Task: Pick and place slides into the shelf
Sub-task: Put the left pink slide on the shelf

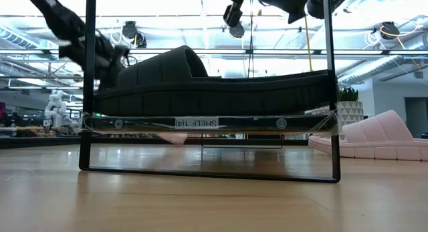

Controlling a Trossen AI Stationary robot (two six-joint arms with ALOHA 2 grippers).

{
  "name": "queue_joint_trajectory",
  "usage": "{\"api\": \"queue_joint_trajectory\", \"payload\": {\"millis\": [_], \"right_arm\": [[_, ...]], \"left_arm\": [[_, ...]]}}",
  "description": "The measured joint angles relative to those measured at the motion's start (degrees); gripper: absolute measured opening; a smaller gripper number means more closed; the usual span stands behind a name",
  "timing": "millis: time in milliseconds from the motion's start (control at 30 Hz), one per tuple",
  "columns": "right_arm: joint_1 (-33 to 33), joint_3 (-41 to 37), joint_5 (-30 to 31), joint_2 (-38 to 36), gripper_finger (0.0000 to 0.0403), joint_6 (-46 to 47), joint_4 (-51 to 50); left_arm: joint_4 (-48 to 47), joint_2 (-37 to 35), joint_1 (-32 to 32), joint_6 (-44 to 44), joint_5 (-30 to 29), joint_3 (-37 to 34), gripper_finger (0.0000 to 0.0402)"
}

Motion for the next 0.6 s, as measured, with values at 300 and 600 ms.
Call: {"api": "queue_joint_trajectory", "payload": {"millis": [300,600], "right_arm": [[-1.7,0.0,0.1,0.0,0.0093,-0.4,7.8],[-7.6,0.0,3.4,0.0,0.0093,-0.4,19.6]], "left_arm": [[-10.6,-15.3,-0.2,-1.6,0.5,5.5,0.0],[-10.7,-28.2,-6.4,-13.9,3.6,5.9,0.0]]}}
